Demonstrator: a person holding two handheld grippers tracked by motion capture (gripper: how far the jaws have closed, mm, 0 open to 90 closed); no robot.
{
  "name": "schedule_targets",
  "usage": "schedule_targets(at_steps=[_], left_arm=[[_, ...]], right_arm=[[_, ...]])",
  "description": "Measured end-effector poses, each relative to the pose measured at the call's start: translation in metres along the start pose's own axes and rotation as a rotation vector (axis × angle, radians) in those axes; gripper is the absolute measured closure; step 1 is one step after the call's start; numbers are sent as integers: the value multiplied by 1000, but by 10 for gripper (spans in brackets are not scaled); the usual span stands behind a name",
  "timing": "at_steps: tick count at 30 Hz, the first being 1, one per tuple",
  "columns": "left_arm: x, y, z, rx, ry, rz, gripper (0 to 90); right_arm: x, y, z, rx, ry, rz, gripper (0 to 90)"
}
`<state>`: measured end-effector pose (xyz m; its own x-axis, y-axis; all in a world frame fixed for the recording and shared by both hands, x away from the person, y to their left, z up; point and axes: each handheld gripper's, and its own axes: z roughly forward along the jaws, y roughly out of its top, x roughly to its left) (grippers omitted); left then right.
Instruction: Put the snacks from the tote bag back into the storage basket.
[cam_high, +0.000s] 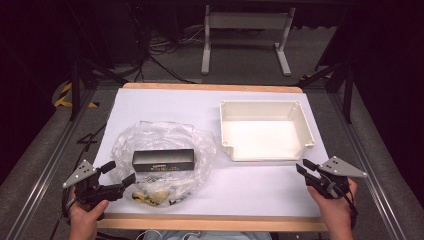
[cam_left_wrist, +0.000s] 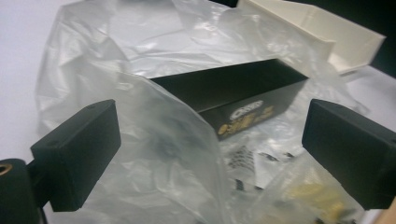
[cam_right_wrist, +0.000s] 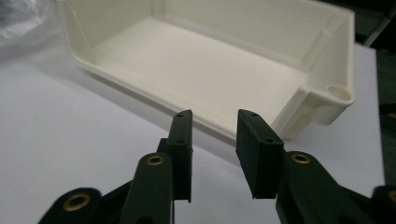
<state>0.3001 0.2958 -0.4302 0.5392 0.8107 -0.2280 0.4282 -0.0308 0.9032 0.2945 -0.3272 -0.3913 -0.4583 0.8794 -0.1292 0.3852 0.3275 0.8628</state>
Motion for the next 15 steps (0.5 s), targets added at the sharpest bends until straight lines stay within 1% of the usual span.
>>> schedule_targets(at_steps=[1, 2, 3, 4, 6, 7, 9, 12, 15], left_arm=[[-2, 0, -1, -2, 36, 23, 62], [-5, 0, -2, -4, 73, 46, 66], [-7, 1, -3, -2, 95, 70, 71], [-9, 2, -4, 0, 101, 82, 80], [-12, 4, -6, 3, 98, 104, 97], [-14, 4, -6, 12, 100, 121, 125], [-17, 6, -6, 40, 111, 137, 134], [-19, 7, -7, 47, 100, 128, 153], [-21, 8, -8, 53, 103, 135, 158]], right_arm=[[-1, 2, -3, -19, 15, 11, 692], [-1, 2, -4, -33, 39, 22, 673], [-1, 3, -4, -40, 49, 17, 665], [-1, 3, -4, -39, 40, 13, 662], [0, 4, -3, -41, 69, 24, 640], [0, 4, -3, -38, 69, 31, 642], [0, 5, -1, -28, 68, 39, 628], [-1, 6, -3, -43, 68, 58, 612], [-1, 10, -5, -39, 75, 58, 621]])
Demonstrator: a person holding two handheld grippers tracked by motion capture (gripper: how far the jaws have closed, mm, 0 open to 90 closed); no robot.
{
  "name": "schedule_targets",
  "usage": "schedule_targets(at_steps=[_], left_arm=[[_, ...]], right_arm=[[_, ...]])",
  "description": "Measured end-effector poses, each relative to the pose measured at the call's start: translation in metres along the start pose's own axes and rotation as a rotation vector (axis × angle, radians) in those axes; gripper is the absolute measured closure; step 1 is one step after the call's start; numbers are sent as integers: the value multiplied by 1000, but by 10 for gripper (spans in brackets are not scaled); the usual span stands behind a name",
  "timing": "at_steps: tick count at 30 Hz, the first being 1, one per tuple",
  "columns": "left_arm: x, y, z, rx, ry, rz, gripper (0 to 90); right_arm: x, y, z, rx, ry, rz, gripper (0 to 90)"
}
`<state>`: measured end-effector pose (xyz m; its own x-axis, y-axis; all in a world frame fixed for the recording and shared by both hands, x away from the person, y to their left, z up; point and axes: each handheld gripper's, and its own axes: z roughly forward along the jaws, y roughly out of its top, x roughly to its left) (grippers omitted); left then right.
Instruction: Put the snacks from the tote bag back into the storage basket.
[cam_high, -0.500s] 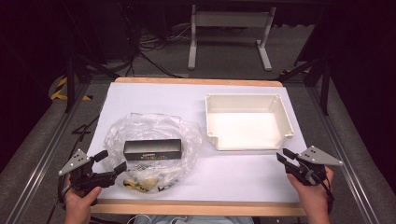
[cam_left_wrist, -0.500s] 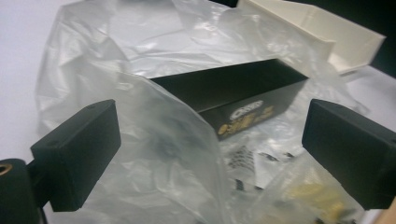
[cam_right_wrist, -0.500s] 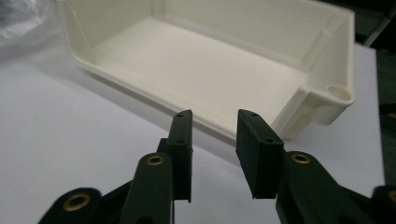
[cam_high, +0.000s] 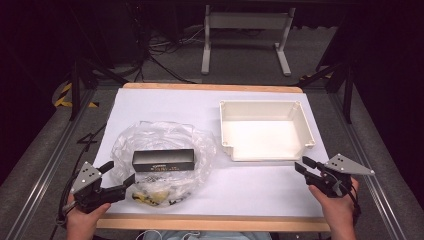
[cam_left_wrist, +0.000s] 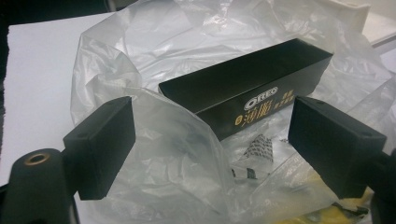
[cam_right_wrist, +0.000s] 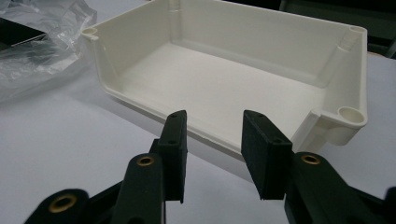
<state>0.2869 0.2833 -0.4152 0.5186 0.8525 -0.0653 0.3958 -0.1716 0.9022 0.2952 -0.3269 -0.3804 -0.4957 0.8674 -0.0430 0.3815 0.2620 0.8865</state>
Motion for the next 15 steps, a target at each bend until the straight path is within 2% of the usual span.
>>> schedule_targets(at_steps=[3, 5, 6, 7, 8, 11, 15], left_arm=[[-2, 1, -1, 25, 6, 4, 158], [-2, 2, -1, 35, -12, 0, 153], [-3, 3, -1, 41, -37, 2, 145], [-3, 3, -1, 41, -37, 2, 121], [-5, 4, -2, 53, -63, 9, 121], [-14, 6, -1, 76, -63, 62, 97], [-18, 6, 1, 104, -75, 86, 96]], right_arm=[[2, 4, -1, 14, 16, -15, 626], [5, 8, -1, 18, 23, -28, 625], [5, 10, -2, 18, 24, -29, 624], [5, 10, -2, 18, 24, -29, 624], [5, 13, -3, 16, 28, -30, 622], [5, 21, -4, 19, 38, -29, 618], [7, 29, -5, 28, 54, -49, 625]])
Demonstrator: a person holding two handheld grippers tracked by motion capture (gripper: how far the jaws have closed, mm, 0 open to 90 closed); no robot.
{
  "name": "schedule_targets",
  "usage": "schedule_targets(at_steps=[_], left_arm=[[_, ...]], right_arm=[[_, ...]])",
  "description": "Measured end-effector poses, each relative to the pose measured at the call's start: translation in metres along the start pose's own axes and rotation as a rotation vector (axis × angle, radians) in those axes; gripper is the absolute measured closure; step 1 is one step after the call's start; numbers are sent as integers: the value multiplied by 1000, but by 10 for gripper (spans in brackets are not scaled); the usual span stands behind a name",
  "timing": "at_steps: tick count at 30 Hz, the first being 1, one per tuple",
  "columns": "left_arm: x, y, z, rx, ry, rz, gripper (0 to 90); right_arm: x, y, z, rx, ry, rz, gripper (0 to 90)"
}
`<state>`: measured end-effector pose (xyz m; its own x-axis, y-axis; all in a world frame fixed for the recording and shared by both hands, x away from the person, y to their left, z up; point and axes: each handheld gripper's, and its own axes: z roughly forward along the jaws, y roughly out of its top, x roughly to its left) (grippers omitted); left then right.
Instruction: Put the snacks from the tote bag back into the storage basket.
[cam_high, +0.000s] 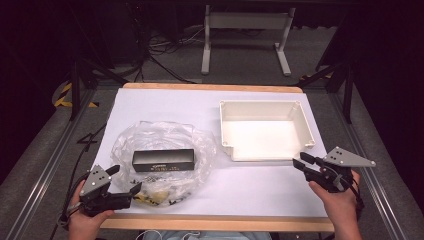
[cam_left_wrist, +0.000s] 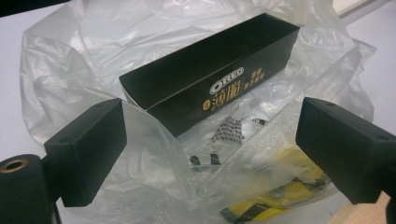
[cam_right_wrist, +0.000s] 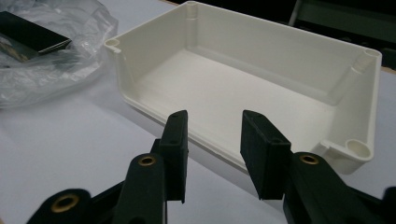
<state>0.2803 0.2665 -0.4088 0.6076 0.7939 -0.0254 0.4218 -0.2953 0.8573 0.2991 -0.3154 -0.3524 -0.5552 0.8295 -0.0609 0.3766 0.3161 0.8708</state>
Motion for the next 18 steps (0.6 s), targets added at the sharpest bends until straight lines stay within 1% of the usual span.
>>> schedule_targets(at_steps=[1, 2, 4, 8, 11, 14, 17, 18], left_arm=[[1, 0, 0, 9, -10, -1, 96], [0, -1, 0, 9, -8, 7, 96], [0, -1, -3, -3, -15, 17, 96], [0, -1, -5, -23, -18, 10, 95], [2, -1, -6, -30, -25, 3, 96], [4, -2, -7, -39, -32, -12, 95], [6, -3, -8, -40, -53, -5, 68], [6, -3, -8, -42, -51, -4, 66]], right_arm=[[1, 3, 0, 4, 3, -11, 625], [2, 6, 0, 6, 2, -19, 624], [4, 11, -1, 5, 9, -26, 618], [7, 24, -3, 2, 13, -39, 589], [10, 31, -3, 1, 25, -51, 589], [11, 38, -2, 0, 37, -51, 586], [12, 44, -1, 4, 52, -67, 579], [12, 47, -1, 7, 55, -74, 577]])
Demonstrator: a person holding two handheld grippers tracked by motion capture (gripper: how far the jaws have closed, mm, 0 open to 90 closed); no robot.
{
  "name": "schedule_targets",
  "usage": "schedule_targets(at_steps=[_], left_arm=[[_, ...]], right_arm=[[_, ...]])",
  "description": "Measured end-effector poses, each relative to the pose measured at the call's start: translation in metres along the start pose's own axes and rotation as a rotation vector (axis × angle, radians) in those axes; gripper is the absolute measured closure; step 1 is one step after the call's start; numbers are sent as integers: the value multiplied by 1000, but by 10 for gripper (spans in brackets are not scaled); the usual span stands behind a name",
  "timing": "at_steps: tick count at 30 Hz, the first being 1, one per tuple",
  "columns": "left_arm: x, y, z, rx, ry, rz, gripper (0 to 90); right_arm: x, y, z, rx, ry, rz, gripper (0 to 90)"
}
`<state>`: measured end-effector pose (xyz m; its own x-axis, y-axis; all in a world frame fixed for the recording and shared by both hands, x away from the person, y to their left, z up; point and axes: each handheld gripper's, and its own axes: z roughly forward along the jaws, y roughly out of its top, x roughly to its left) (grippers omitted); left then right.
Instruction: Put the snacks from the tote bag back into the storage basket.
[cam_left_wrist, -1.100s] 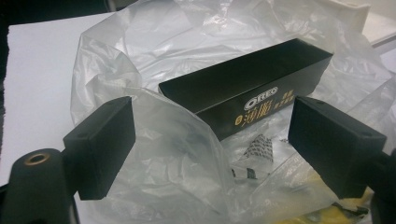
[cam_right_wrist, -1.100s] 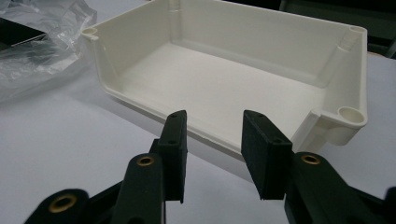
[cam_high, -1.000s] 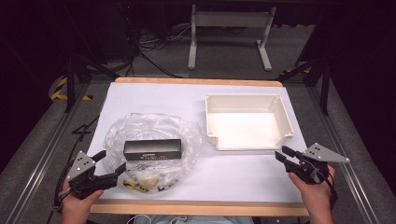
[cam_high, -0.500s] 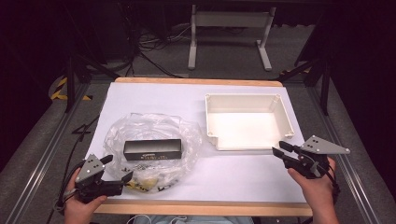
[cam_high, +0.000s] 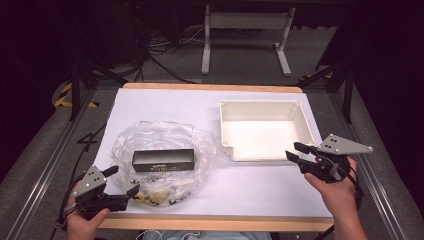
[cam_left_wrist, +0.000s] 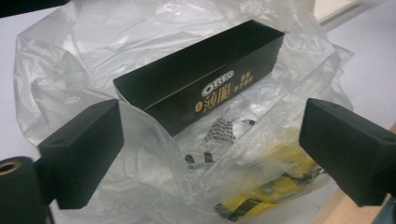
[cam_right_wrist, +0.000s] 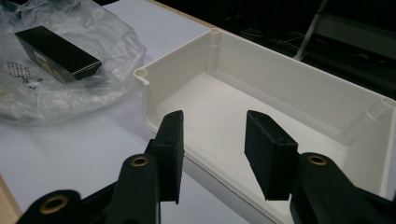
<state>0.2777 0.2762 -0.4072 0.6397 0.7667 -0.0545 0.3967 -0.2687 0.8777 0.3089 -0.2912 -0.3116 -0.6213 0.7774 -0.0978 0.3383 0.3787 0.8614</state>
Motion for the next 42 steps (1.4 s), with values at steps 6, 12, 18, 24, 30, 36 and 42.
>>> schedule_targets(at_steps=[6, 12, 18, 24, 30, 36, 42], left_arm=[[0, 0, 1, 3, -3, 6, 65], [0, 0, 0, -4, -19, 19, 64], [1, -1, 0, -7, -23, 18, 64], [2, -1, -1, -11, -31, 20, 64], [2, -1, -1, -15, -32, 16, 64], [3, -1, -3, -25, -44, 17, 69], [5, -2, -4, -33, -55, 2, 69]], right_arm=[[0, 15, -2, -2, 25, -15, 575], [6, 27, 5, -33, 118, -43, 559], [18, 44, 17, -36, 180, -93, 538], [27, 60, 28, -38, 259, -146, 510], [31, 74, 37, -44, 313, -156, 503], [35, 87, 48, -75, 390, -157, 494], [44, 100, 62, -77, 426, -164, 467]])
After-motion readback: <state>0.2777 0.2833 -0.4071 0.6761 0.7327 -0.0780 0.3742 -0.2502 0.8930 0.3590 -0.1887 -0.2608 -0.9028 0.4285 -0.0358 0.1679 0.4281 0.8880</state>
